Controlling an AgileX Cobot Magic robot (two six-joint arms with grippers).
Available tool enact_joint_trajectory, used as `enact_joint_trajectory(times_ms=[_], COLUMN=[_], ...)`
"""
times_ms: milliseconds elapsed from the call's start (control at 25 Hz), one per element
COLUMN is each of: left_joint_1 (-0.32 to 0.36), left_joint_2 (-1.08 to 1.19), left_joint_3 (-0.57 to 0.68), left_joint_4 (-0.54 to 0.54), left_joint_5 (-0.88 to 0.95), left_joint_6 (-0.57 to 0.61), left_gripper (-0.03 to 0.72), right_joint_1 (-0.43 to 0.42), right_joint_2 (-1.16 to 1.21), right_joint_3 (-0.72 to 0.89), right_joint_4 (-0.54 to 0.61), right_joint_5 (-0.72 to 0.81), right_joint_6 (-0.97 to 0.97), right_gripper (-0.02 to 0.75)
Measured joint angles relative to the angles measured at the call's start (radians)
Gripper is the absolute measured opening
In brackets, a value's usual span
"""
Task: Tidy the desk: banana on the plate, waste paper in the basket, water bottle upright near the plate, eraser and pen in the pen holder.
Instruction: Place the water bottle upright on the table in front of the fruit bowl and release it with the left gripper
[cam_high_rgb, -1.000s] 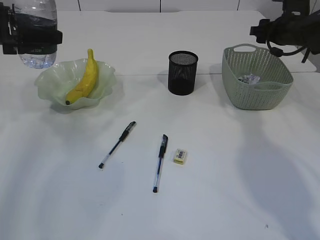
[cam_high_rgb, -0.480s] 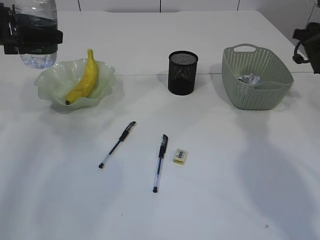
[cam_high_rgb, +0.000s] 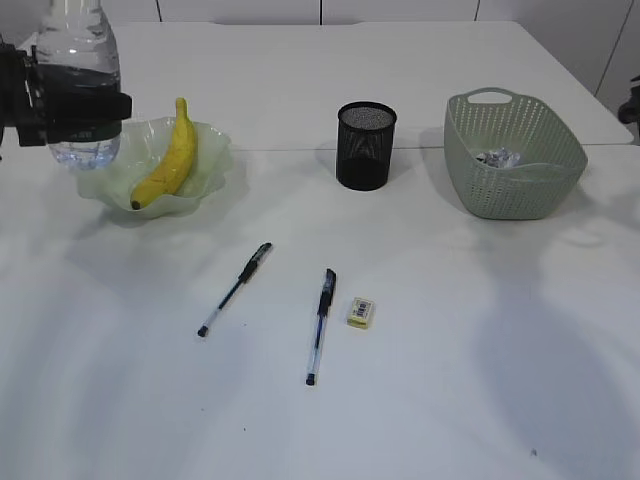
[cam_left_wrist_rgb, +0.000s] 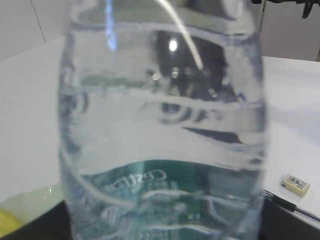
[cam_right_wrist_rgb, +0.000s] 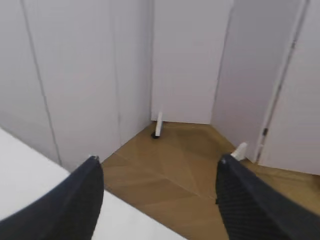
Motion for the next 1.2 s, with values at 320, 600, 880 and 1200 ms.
enact_joint_trajectory(times_ms=[320, 600, 880, 1200], left_joint_1=[0.0, 0.013, 0.084, 0.096], left_joint_2=[0.0, 0.0, 0.0, 0.095], left_joint_3=[0.126, 0.248, 0.337, 0.339], left_joint_4=[-0.067, -0.12, -0.162, -0.18], left_joint_5=[-0.013, -0.019, -0.037, -0.037], left_joint_6=[0.154, 0.281, 0.37, 0.417], left_gripper=[0.38, 0.379, 0.38, 0.379], right_joint_1=[0.0, 0.0, 0.0, 0.0], right_joint_2=[0.0, 0.0, 0.0, 0.0], right_joint_3=[0.0, 0.0, 0.0, 0.0], right_joint_4=[0.141, 0.232, 0.244, 0.244], right_joint_5=[-0.21, -0.224, -0.228, -0.228], right_joint_6=[0.0, 0.002, 0.002, 0.002], right_gripper=[0.528, 0.528, 0.528, 0.528])
